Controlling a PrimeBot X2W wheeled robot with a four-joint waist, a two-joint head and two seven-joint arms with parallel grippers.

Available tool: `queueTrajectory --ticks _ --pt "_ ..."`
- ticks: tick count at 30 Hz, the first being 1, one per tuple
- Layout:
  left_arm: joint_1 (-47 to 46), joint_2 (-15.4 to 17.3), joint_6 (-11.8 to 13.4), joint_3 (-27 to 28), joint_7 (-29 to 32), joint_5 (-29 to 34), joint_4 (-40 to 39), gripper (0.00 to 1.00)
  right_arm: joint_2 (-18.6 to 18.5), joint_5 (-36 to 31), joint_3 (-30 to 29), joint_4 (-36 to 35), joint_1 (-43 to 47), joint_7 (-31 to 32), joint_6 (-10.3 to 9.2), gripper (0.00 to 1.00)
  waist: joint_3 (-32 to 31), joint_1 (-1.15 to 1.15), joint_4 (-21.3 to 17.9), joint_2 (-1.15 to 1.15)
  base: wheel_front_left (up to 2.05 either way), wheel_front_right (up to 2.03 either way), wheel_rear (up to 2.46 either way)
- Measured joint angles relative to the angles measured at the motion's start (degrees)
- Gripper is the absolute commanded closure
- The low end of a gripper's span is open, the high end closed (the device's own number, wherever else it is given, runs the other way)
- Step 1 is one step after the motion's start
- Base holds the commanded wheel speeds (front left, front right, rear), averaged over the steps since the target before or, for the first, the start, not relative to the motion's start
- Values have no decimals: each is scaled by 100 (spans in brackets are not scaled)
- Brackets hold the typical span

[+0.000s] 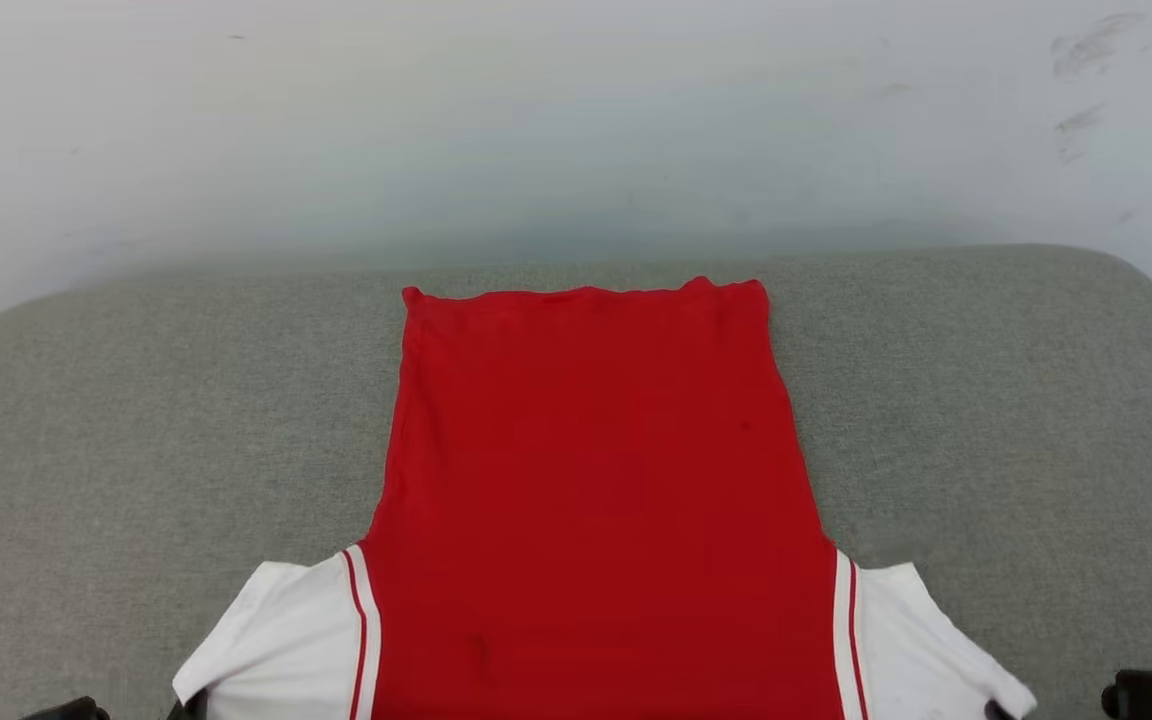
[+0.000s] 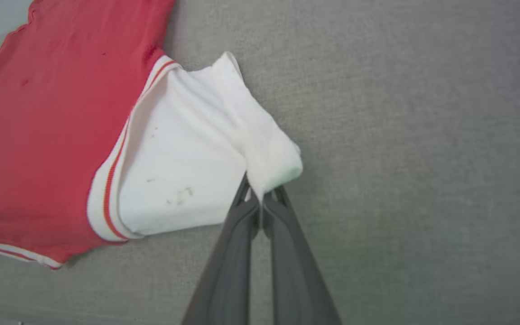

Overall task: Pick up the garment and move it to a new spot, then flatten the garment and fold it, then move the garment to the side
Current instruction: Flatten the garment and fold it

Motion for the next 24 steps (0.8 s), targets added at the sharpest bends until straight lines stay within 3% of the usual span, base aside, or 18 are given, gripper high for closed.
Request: queueTrajectory --ticks 7,8,9,10,11,17,24 --pt "215 -124 1 -138 -85 14 111 100 475 -326 -186 -283 510 458 0 100 -23 1 74 0 0 0 0" --pt "210 -134 -40 -182 -88 35 133 100 498 -355 -225 -283 511 457 0 94 -14 1 92 0 0 0 0" --pt "189 -145 -65 -226 -115 58 153 100 505 -365 -235 -289 506 431 0 63 -5 1 113 0 0 0 0" --pt "153 -152 -85 -257 -123 111 166 100 509 -387 -241 -297 477 394 0 10 7 1 132 0 0 0 0" --pt "107 -159 -93 -279 -142 137 176 100 520 -387 -240 -302 416 372 0 0 21 1 151 0 0 0 0" --pt "-174 -270 -122 -408 -307 314 134 100 383 -430 -443 -156 -385 -96 -2 0 129 2 300 0 0 0 0" --pt "-660 -361 -121 -567 -444 564 -143 100 -63 -122 -595 983 -2139 -299 -3 0 471 2 599 0 0 0 0"
